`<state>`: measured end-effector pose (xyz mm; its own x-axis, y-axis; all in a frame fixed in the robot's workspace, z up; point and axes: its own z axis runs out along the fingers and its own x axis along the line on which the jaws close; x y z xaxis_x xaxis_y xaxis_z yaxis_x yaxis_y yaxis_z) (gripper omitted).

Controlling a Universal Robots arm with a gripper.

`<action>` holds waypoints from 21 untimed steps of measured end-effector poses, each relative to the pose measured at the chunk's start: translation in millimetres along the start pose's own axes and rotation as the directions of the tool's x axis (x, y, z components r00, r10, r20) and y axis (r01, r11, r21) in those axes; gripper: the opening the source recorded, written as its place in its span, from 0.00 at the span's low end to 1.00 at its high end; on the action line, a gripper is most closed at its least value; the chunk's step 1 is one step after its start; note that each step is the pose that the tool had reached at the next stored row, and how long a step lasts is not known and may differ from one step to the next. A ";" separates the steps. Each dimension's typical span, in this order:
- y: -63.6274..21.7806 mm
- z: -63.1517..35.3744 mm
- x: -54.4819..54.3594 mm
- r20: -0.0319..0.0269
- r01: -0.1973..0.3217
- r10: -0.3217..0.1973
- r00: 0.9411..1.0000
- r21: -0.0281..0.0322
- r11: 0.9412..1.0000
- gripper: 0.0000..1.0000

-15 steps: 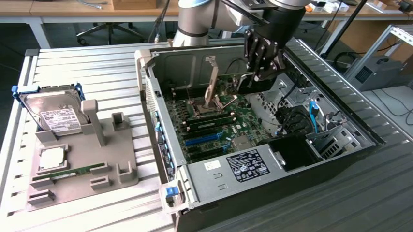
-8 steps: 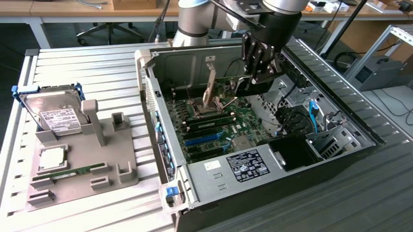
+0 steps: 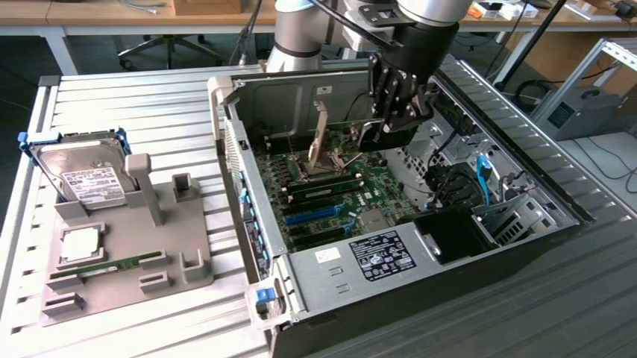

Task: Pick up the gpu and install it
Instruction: 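Insert the gpu into the slot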

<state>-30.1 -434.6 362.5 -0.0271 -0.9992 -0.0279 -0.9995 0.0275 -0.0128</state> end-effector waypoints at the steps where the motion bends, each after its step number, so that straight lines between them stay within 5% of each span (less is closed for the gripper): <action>1: 0.6 0.6 0.0 0.000 0.000 0.000 1.000 0.000 1.000 0.27; 21: 14.0 22.7 0.9 0.000 0.000 0.000 1.000 0.000 1.000 0.27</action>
<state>-43.8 -434.5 339.5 -0.0270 -0.9993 -0.0276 -0.9995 0.0274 -0.0126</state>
